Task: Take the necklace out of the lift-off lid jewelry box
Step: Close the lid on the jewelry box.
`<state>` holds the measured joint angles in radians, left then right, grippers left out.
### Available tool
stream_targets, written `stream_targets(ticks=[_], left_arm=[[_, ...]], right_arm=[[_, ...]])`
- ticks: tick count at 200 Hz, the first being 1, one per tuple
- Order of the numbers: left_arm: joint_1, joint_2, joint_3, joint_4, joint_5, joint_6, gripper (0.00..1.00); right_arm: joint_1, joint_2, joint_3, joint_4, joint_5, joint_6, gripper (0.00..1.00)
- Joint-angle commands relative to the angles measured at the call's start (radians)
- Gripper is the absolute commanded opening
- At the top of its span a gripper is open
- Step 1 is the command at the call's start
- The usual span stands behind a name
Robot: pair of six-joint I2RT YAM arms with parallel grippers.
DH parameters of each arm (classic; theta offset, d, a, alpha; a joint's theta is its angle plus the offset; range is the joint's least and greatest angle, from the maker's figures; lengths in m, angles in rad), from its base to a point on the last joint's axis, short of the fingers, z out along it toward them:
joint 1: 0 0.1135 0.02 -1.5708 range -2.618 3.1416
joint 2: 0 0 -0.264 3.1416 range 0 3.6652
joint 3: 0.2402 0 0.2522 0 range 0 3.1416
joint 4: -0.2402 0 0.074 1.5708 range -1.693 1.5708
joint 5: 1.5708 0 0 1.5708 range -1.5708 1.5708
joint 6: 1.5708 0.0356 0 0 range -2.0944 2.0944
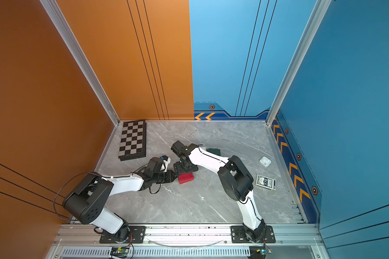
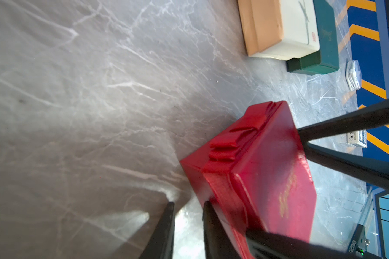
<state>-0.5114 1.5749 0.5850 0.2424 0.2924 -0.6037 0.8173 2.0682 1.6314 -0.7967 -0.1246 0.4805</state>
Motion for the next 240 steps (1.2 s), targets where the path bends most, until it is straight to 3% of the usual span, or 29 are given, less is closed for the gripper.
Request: stream_targets(ticks=[1, 84, 97, 163, 240], left_arm=[[-0.055, 0.052, 0.036, 0.056, 0.049, -0.006, 0.25], [-0.055, 0.058, 0.041, 0.055, 0.053, -0.005, 0.25], [-0.055, 0.058, 0.040, 0.056, 0.056, -0.005, 0.25], [-0.054, 0.062, 0.046, 0.056, 0.063, -0.001, 0.25], [-0.052, 0.057, 0.047, 0.055, 0.069, -0.001, 0.25]], right_arm=[[0.048, 0.058, -0.004, 0.063, -0.224, 0.007, 0.81], [0.043, 0.038, -0.032, 0.117, -0.268, 0.026, 0.80], [0.036, 0.027, -0.063, 0.190, -0.342, 0.050, 0.80], [0.021, -0.014, -0.110, 0.290, -0.401, 0.089, 0.80], [0.044, 0.021, -0.087, 0.227, -0.277, 0.079, 0.80]])
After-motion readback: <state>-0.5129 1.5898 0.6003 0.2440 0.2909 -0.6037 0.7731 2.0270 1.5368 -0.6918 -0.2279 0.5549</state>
